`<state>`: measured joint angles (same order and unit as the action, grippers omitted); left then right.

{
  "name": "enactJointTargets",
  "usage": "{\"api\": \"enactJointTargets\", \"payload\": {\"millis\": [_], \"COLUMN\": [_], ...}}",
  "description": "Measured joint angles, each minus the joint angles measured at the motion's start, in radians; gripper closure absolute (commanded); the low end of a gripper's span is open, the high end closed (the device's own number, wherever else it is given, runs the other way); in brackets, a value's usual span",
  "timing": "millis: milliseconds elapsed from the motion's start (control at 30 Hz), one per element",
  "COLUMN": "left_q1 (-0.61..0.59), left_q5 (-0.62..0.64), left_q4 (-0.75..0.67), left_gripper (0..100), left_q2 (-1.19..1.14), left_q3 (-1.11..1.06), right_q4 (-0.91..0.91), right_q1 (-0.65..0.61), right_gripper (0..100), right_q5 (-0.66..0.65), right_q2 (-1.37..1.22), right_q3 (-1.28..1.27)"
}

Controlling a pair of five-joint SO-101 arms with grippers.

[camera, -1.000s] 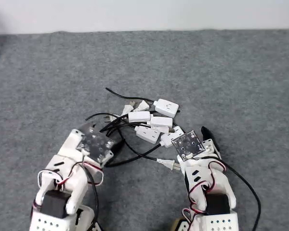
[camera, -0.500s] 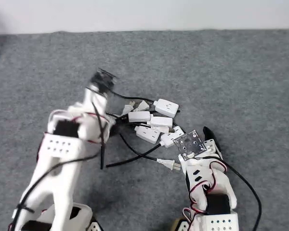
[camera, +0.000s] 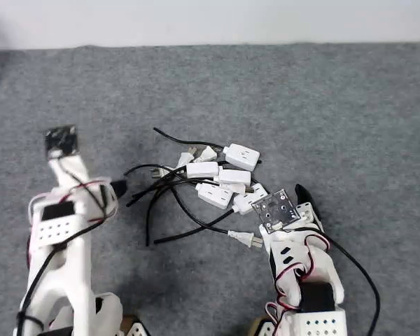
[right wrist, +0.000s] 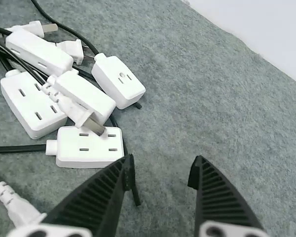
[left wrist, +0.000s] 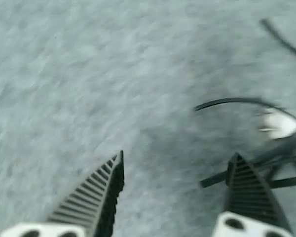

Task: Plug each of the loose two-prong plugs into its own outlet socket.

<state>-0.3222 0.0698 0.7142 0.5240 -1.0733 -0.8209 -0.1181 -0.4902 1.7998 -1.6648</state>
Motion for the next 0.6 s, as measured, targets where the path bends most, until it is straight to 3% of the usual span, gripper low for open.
{"api": "enactJointTargets", "payload": {"millis": [300,467,600], "left_q1": [-0.129,-0.135,-0.133], "left_q5": [0.0,0.006,0.044], "left_q4": [-0.149,-0.181,-0.224], "left_gripper": [68,68,68], "left_q2": [0.06,0.06,0.06], "left_q3": [-0.129,-0.135,-0.153], "right_q4": [-0.021,-0.018,-0.055], "right_q1": [-0.143,-0.193,-0.203], "right_gripper": [80.5,80.5,80.5], "right_q5": [0.06,0.069,0.091], "right_q2": [-0.046,-0.361,-0.77], "right_q3": [0.195,0.454,0.755]}}
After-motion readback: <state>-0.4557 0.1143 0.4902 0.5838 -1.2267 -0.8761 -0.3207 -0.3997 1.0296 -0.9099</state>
